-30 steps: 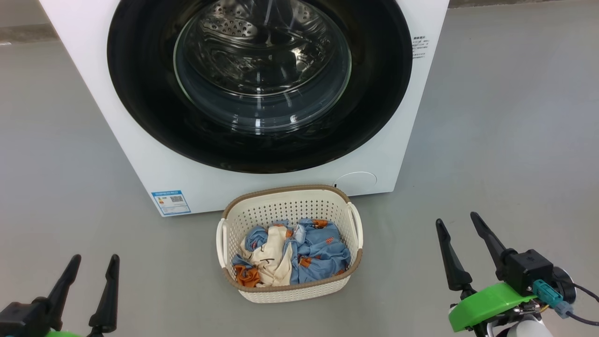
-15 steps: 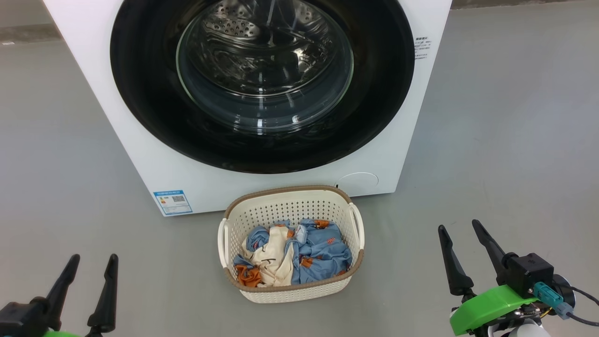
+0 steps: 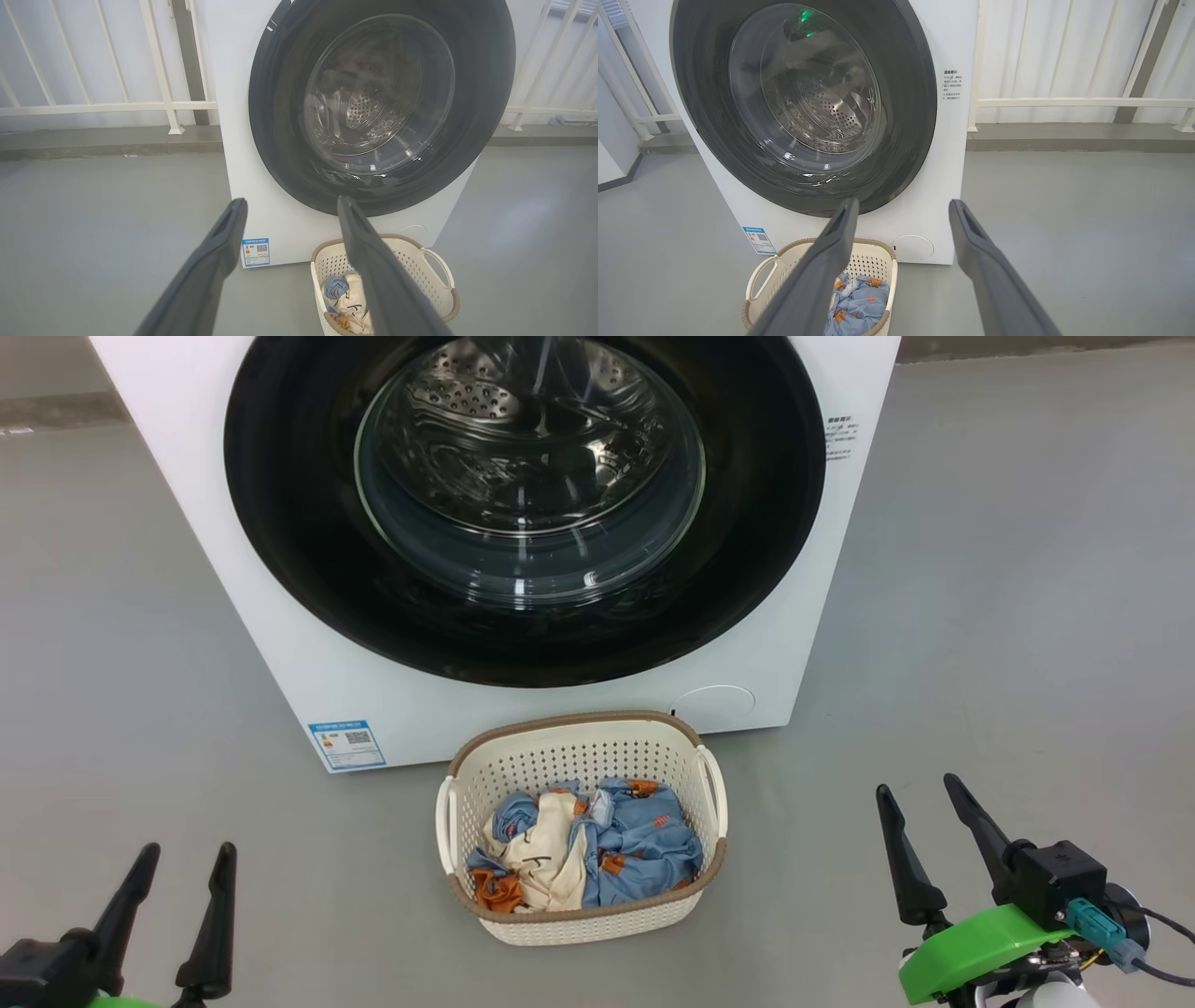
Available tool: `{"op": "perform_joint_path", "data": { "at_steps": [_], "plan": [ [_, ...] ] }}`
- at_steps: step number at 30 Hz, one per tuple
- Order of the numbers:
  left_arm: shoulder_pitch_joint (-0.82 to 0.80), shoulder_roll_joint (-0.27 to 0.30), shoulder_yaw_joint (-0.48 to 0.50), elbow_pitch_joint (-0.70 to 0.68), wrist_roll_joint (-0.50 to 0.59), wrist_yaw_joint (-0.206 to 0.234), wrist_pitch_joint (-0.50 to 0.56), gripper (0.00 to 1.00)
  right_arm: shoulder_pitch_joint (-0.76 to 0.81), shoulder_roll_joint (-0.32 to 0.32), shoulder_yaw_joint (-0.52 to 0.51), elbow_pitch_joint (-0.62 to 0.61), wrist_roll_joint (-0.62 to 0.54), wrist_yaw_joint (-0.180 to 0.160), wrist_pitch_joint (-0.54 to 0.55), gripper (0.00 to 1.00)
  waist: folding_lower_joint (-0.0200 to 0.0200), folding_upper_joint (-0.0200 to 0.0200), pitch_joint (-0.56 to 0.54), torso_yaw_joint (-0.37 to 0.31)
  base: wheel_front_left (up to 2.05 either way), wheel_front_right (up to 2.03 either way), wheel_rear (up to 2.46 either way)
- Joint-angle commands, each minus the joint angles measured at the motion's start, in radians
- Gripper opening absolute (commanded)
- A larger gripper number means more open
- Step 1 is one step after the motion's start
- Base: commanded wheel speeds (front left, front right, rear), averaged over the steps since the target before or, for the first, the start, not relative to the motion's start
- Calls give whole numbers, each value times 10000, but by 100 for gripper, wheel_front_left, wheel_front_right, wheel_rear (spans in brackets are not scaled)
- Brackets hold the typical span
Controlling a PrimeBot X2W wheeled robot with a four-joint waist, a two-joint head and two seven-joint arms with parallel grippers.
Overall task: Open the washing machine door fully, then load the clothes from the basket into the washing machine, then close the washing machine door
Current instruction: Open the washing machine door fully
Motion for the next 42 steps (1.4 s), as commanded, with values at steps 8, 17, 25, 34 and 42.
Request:
{"op": "perform_joint_path", "data": {
  "at_steps": [8, 17, 25, 34, 42],
  "plan": [
    [-271, 308, 348, -89, 191, -27, -136, 100, -362, -56, 86, -317, -160, -11, -118, 100, 0, -1, -11, 63, 15, 15, -29],
    [-245, 340, 500, -108, 84, -27, -136, 100, -254, -56, 34, -393, -147, -11, -118, 100, 0, -1, 54, 73, 78, 78, -157],
    [-267, 307, 604, -253, -118, -27, -136, 100, -222, -56, 14, -478, -114, -11, -118, 100, 0, -1, 148, 84, 122, 122, -245],
    [-252, 305, 771, -551, -340, -27, -136, 100, -253, -56, -24, -660, -83, -11, -118, 100, 0, -1, 325, 99, 84, 84, -169],
    [-279, 326, 796, -584, -357, -27, -136, 100, -248, -56, -20, -689, -61, -11, -118, 100, 0, -1, 420, 127, 19, 19, -38]
  ]
}}
